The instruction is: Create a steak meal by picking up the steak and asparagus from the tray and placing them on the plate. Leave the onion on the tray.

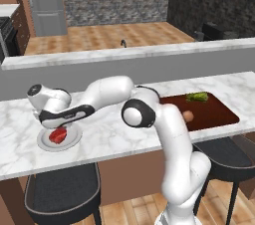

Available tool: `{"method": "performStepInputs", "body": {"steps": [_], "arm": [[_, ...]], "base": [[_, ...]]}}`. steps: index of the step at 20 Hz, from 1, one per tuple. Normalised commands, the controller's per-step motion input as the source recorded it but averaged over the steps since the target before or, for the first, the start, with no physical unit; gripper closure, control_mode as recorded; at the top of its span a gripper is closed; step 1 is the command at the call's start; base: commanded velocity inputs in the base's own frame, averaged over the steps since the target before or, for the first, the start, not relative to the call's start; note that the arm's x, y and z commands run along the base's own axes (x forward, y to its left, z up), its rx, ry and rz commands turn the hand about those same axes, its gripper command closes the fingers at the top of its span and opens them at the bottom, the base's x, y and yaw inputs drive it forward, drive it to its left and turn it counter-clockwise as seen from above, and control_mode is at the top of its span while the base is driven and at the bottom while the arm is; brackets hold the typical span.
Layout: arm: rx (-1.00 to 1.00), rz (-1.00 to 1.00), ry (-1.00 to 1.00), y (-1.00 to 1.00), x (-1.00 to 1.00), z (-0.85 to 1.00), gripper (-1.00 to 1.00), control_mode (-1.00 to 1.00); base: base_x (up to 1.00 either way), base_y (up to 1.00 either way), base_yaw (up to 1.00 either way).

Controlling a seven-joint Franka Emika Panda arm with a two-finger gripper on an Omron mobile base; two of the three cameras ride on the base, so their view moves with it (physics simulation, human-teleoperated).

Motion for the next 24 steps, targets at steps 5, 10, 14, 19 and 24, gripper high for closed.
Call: {"method": "performStepInputs", "body": {"steps": [5,10,14,19,24], "arm": [[0.04,0.00,-0.16,-0.36,-0.25,0.47,-1.00,-1.00],[0.15,-0.02,-0.12,-0.93,-0.44,0.40,-1.00,-1.00],[0.27,-0.05,-0.08,-1.00,-0.19,0.40,-1.00,-1.00],[0.27,0.00,-0.06,-1.00,0.00,0.59,-1.00,-1.00],[0.18,-0.03,-0.01,-1.00,0.00,0.67,-1.00,-1.00]], "base": [[0.00,0.00,0.00],[0.00,0.00,0.00],[0.00,0.00,0.00],[0.00,0.00,0.00],[0.00,0.00,0.00]]}}
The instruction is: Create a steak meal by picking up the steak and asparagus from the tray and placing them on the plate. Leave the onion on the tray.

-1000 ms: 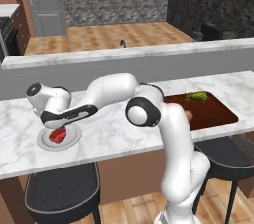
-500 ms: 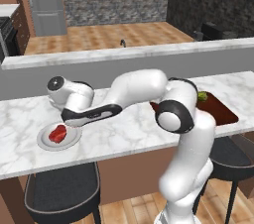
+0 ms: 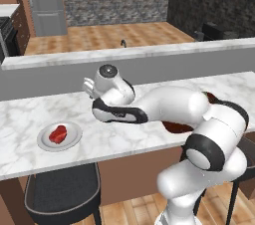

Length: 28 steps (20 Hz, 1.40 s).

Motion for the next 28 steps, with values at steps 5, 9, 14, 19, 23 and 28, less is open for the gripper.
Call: {"method": "performStepInputs", "body": {"steps": [5,9,14,19,23,28], "arm": [[0.12,-0.22,0.00,-1.00,0.03,0.45,-1.00,-1.00],[0.06,-0.30,0.00,-1.00,0.08,0.22,-1.00,-1.00],[0.00,-0.28,0.03,-1.00,0.08,0.22,-1.00,-1.00],[-0.01,-0.27,0.17,-1.00,0.17,0.33,-1.00,-1.00],[0.00,-0.28,0.26,-1.00,0.24,0.11,-1.00,-1.00],[0.00,-0.29,0.27,-1.00,0.23,0.00,-1.00,-1.00]], "base": [[0.00,0.00,0.00],[0.00,0.00,0.00],[0.00,0.00,0.00],[0.00,0.00,0.00],[0.00,0.00,0.00],[0.00,0.00,0.00]]}}
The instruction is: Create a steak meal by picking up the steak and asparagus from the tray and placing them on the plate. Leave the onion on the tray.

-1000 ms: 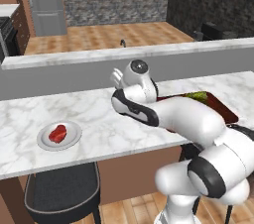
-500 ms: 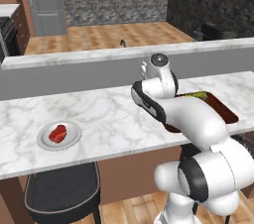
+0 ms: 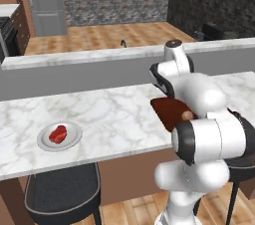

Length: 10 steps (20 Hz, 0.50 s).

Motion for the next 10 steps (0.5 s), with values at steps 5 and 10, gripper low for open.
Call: {"method": "performStepInputs", "body": {"steps": [5,10], "arm": [[0.00,-0.26,0.22,-1.00,0.17,0.00,-1.00,-1.00],[0.00,-0.24,0.15,-0.96,0.11,-0.07,-1.00,-1.00]], "base": [[0.00,0.00,0.00],[0.00,0.00,0.00]]}}
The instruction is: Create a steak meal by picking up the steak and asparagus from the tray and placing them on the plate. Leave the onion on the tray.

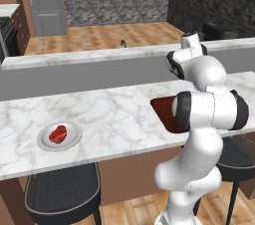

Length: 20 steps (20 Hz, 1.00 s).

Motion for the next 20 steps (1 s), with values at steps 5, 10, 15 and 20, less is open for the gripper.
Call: {"method": "performStepInputs", "body": {"steps": [5,10,15,20], "arm": [[0.00,-0.20,0.04,-0.61,0.14,-0.29,-1.00,-1.00],[0.00,-0.07,0.00,-0.15,0.23,-0.40,-1.00,-1.00],[0.00,0.00,-0.03,0.00,0.29,-0.42,-1.00,-1.00],[0.01,0.00,-0.01,-0.04,0.31,-0.42,-1.00,-1.00]], "base": [[0.00,0.00,0.00],[0.00,0.00,0.00],[0.00,0.00,0.00],[0.00,0.00,0.00]]}}
